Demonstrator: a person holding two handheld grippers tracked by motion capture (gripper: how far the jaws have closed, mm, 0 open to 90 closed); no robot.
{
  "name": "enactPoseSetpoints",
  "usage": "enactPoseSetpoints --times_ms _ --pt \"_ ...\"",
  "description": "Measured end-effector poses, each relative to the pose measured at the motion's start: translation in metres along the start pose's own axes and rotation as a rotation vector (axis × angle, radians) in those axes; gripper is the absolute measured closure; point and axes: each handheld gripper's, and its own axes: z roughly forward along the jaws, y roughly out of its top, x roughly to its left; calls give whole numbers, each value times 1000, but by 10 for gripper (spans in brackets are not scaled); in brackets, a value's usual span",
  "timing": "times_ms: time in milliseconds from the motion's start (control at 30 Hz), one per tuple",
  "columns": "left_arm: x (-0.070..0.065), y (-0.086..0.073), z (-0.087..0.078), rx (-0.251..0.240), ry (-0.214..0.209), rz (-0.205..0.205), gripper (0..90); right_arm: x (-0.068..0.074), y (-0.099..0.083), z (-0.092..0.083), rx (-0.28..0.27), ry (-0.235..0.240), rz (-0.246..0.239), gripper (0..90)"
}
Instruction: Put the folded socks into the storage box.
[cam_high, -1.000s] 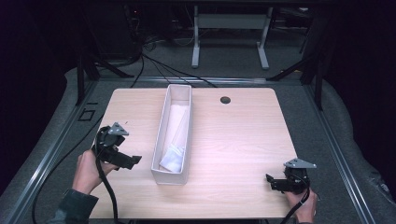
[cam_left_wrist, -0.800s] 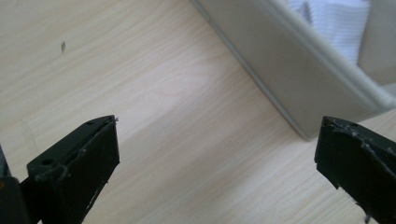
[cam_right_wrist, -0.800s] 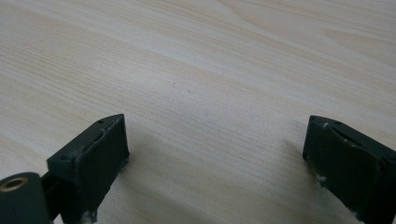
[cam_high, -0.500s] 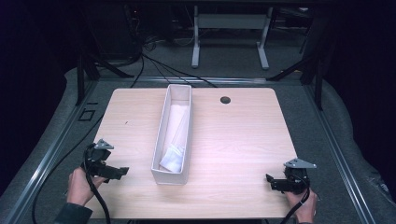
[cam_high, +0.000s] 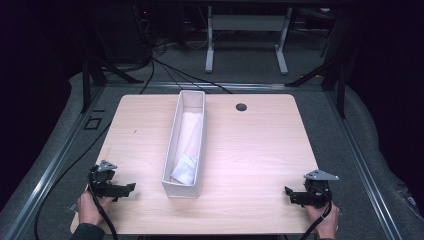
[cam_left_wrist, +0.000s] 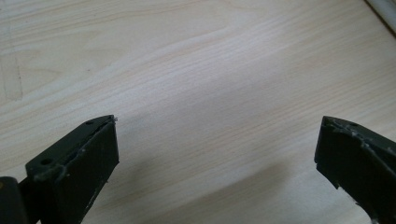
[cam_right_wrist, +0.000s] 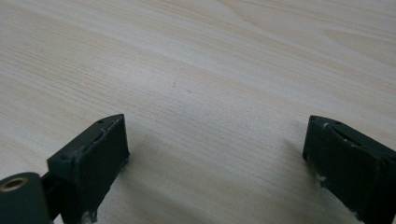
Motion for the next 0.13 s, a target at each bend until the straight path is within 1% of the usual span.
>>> enactPoseSetpoints --times_ms 33,133 --pt "0 -3 4 4 6 -3 0 0 0 0 0 0 0 63" --pt "1 -5 7 7 11 -3 0 0 0 0 -1 1 0 63"
